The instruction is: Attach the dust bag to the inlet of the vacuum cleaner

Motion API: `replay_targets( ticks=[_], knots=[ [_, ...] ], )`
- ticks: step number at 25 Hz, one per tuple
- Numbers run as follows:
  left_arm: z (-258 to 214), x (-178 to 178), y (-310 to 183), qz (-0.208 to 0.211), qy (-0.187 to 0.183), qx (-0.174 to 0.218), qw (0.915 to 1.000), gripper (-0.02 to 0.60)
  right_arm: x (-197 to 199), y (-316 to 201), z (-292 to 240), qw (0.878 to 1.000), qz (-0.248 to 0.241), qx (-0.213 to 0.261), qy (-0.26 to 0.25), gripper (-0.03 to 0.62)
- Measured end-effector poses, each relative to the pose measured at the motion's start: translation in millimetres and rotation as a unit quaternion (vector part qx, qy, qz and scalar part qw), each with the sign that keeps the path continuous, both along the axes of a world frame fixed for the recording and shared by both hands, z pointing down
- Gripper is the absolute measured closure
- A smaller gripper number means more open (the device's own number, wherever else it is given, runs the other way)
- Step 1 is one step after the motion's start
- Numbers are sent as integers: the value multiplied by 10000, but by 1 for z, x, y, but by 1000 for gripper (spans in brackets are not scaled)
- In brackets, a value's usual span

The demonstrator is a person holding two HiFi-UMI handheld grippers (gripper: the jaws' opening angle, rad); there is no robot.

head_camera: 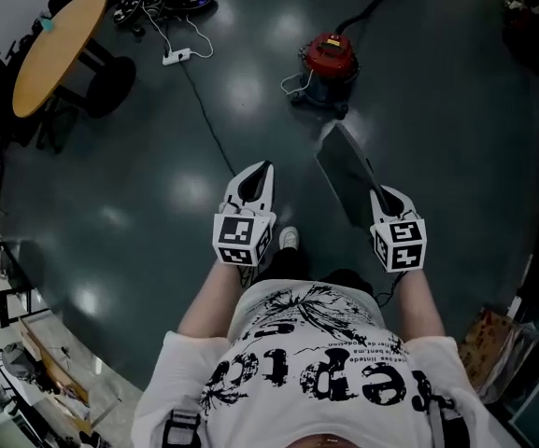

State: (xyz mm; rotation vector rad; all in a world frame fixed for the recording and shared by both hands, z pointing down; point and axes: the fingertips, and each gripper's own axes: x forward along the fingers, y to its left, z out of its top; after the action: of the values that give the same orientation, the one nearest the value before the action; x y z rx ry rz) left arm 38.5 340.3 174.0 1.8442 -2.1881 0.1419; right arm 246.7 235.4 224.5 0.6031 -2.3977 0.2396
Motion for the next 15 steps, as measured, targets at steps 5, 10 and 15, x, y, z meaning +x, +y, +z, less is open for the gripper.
replay_targets(
  ticks=[5,10,15],
  knots=[
    [4,-41,-35,316,48,65,9995,577,-52,-24,-6,9999,107,-1,-83,569],
    [20,-58,-81,360,349,86,9987,577,-81,-71,10,9999,-11,-166,22,568],
    [14,-79,-145,611,150,5,9980,577,-108,-126,19,9994,-191,-222,158,569]
  ],
)
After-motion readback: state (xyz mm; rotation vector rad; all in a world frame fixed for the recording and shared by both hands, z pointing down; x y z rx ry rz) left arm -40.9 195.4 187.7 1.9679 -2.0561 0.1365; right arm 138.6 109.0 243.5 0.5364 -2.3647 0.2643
